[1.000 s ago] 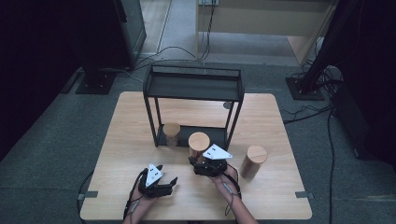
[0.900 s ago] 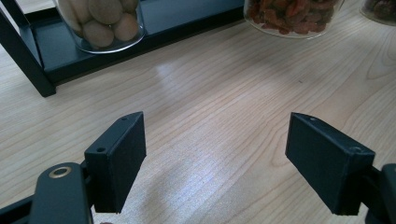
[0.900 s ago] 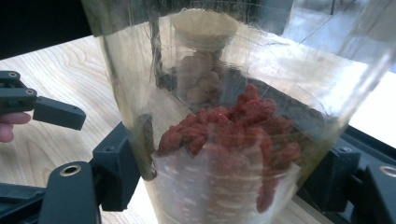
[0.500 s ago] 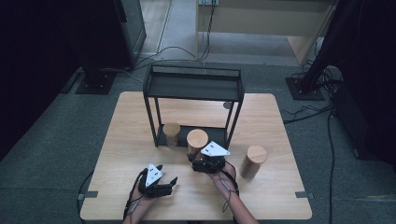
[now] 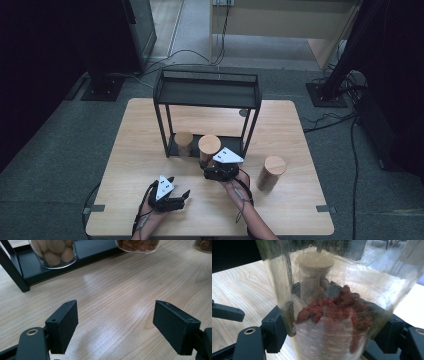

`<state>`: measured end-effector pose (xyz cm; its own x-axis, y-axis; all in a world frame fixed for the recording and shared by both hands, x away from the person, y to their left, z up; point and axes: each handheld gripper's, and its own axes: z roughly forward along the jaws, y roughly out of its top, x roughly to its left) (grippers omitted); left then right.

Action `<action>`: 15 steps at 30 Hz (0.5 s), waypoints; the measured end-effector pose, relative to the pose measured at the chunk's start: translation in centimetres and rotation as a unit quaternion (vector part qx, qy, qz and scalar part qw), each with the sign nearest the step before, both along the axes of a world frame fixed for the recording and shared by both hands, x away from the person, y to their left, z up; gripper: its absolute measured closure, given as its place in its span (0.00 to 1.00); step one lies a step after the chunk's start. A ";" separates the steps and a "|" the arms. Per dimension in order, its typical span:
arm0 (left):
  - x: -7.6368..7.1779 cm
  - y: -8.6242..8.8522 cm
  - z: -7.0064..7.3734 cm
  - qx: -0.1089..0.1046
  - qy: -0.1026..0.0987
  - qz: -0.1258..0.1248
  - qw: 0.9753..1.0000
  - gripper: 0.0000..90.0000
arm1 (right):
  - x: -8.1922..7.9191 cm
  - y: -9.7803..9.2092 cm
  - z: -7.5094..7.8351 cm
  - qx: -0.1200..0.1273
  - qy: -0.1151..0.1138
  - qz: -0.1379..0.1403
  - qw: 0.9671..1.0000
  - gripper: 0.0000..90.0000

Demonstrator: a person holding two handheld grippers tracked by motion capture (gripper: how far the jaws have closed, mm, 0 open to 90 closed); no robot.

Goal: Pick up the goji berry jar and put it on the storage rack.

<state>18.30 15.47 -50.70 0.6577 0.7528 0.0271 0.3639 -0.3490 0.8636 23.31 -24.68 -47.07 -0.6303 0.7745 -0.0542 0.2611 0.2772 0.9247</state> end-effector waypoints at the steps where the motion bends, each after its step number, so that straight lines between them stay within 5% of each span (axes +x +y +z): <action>1: 0.0 0.0 0.0 0.000 0.000 0.000 1.000 0.22 | 0.1 0.0 0.0 0.000 0.001 0.000 1.000 0.28; 15: 0.0 0.0 0.0 -0.001 0.001 0.000 1.000 0.22 | 0.9 0.5 -0.3 0.002 0.004 -0.009 1.000 0.28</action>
<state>18.33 15.51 -50.69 0.6584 0.7523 0.0247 0.3651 -0.3479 0.8635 24.26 -24.14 -47.34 -0.6174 0.7854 -0.0455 0.2734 0.2684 0.9237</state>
